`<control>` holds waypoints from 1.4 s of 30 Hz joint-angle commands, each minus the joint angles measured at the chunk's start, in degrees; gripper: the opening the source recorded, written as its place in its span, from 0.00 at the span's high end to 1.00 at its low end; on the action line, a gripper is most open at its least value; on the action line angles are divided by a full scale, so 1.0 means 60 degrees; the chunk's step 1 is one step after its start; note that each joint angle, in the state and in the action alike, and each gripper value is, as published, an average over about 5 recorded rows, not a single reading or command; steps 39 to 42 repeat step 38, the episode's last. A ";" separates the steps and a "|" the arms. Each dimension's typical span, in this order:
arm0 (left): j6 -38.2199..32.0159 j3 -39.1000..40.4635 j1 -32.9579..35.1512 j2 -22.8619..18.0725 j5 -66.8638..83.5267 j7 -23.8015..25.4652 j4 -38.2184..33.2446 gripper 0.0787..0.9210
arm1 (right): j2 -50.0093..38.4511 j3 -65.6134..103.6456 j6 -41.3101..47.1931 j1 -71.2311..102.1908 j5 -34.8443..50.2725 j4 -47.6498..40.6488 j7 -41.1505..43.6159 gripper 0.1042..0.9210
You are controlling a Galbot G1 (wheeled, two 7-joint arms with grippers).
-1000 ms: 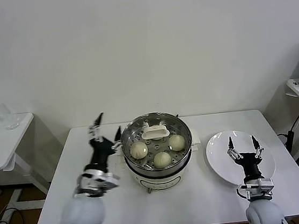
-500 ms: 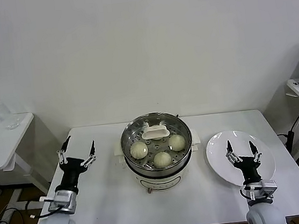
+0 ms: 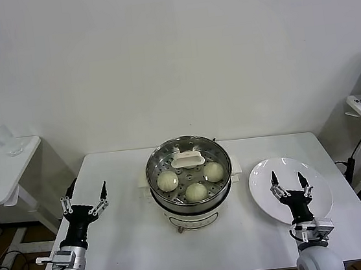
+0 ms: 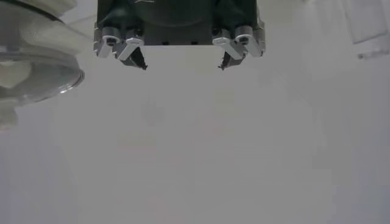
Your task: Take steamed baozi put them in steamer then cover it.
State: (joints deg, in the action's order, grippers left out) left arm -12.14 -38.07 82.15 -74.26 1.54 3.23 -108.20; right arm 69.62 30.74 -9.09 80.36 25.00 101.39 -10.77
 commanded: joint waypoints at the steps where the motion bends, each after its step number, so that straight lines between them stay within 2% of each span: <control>1: -0.0462 -0.0164 0.0286 -0.0004 0.0398 0.0082 0.0152 0.12 | -0.0063 -0.0038 -0.0048 0.0121 0.0061 0.0072 0.0055 0.12; 42: -0.0656 -0.0039 0.0557 -0.0014 0.0139 0.0145 0.0084 0.12 | -0.0099 -0.0122 0.0022 0.0329 0.0000 0.0149 0.0280 0.12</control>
